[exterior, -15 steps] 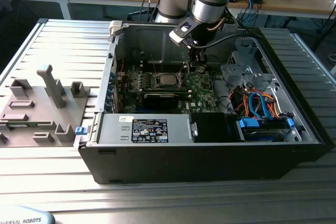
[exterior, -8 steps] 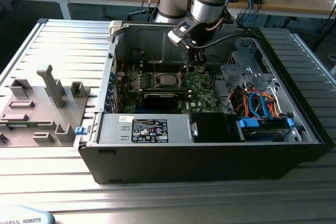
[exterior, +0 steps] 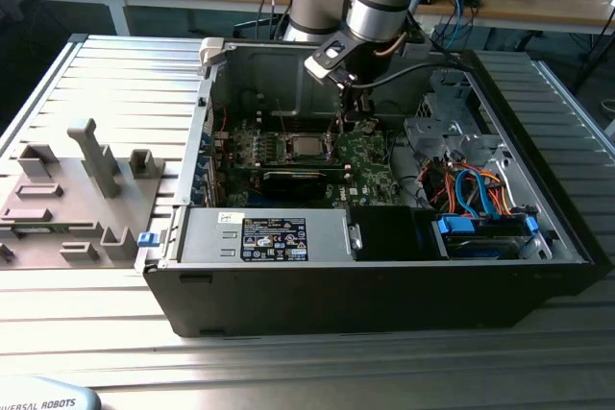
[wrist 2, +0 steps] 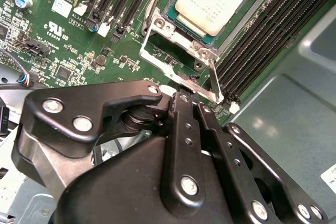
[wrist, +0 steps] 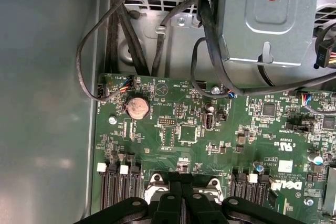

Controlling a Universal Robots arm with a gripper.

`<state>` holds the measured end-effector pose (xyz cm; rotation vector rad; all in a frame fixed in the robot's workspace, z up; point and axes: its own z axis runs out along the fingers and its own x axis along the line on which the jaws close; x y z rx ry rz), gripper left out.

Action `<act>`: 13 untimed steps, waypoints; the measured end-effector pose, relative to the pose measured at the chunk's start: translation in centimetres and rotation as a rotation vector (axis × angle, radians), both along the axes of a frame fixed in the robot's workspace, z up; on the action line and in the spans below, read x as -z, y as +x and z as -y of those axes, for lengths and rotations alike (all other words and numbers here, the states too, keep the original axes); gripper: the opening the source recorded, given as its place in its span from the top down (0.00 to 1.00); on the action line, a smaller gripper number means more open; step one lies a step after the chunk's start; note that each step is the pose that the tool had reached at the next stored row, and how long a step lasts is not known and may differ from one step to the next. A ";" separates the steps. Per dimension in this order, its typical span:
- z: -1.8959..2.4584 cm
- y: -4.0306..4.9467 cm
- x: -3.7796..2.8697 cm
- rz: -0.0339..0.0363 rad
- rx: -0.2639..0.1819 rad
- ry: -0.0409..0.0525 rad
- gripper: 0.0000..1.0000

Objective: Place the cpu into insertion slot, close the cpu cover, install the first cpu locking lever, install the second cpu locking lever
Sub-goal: 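Close the cpu cover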

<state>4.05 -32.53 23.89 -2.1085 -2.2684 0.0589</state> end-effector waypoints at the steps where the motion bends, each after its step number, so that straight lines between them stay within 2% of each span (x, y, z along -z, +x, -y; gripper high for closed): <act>1: 0.00 -0.03 0.00 0.0000 0.000 0.0000 0.89; 13: 0.00 -0.33 0.02 0.0000 0.000 0.0000 0.89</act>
